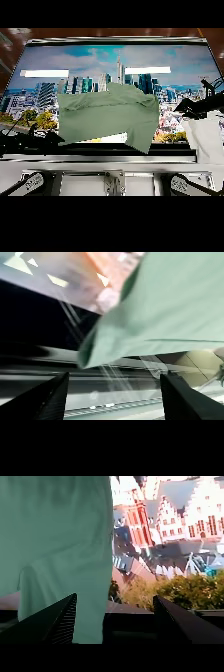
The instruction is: Fold the shirts.
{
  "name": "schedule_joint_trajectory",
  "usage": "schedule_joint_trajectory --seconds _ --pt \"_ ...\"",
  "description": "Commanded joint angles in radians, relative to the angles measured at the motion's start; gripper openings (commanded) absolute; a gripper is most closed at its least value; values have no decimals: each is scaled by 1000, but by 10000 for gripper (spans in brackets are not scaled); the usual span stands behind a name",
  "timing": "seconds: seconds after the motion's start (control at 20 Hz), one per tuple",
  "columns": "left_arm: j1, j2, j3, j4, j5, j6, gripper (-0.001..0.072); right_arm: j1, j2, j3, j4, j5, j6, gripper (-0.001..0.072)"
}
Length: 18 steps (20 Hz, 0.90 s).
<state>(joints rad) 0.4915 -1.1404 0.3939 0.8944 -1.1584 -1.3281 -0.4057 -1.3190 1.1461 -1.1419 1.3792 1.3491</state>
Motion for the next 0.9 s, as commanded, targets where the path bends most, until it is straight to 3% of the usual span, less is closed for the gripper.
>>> schedule_joint_trajectory --seconds 0.0,0.15,0.45,0.85 --pt "-45 -24 -5 -59 135 11 610 -2 0 -4 8 -1 -3 590" --pt "-49 -24 16 -68 167 11 488 -2 0 -4 8 -2 0 589" --pt "-85 -24 18 -69 171 7 60 23 -41 -116 32 -23 -2 591" --pt "-93 -14 98 -76 116 26 41 217 -247 -177 75 -279 26 589"
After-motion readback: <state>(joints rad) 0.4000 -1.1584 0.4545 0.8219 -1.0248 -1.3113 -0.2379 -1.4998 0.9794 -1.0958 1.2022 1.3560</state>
